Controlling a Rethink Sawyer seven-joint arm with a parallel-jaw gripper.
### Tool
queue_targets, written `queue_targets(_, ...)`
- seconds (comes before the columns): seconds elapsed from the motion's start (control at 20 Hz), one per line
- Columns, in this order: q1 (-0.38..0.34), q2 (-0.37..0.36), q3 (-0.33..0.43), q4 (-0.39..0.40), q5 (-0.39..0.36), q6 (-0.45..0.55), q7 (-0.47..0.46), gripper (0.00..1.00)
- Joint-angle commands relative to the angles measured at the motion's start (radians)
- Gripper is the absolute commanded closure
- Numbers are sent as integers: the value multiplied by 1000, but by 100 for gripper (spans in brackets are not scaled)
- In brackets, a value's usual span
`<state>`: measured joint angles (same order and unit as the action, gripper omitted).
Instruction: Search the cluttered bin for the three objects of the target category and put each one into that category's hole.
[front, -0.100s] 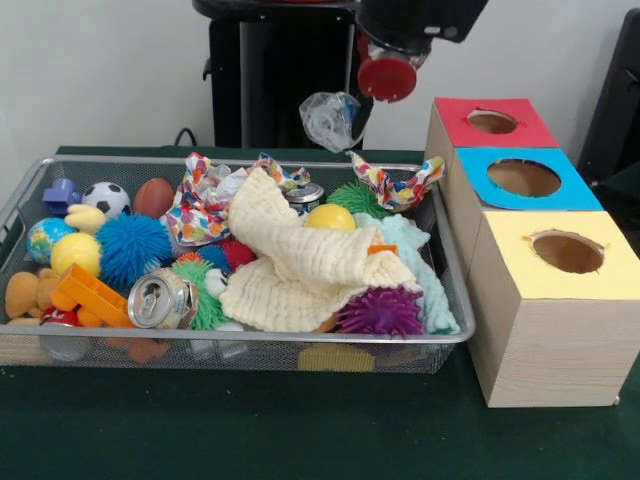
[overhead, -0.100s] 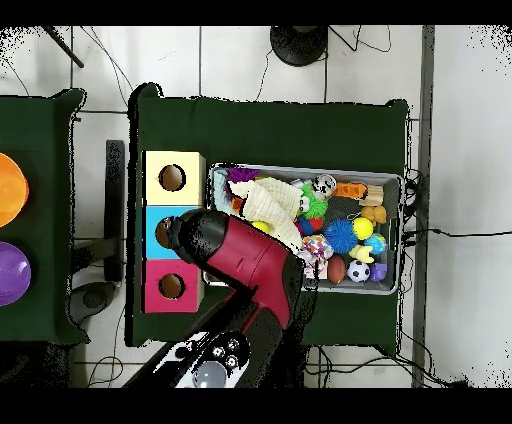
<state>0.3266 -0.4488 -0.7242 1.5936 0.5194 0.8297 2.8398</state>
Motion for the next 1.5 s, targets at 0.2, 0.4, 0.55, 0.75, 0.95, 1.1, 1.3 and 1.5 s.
queue_targets(0.2,-14,-116,57,4,-29,3,75,100)
queue_targets(0.4,-16,-153,97,20,-4,-51,72,100)
queue_targets(0.55,-12,-168,121,21,20,-55,94,100)
queue_targets(0.75,-2,-177,138,-2,48,-39,143,100)
queue_targets(0.95,-3,-184,158,-16,76,-40,167,100)
queue_targets(1.1,-4,-181,164,-32,88,-35,175,100)
queue_targets(1.3,-3,-158,167,-53,102,-45,189,100)
queue_targets(1.5,0,-135,176,-68,128,-77,214,100)
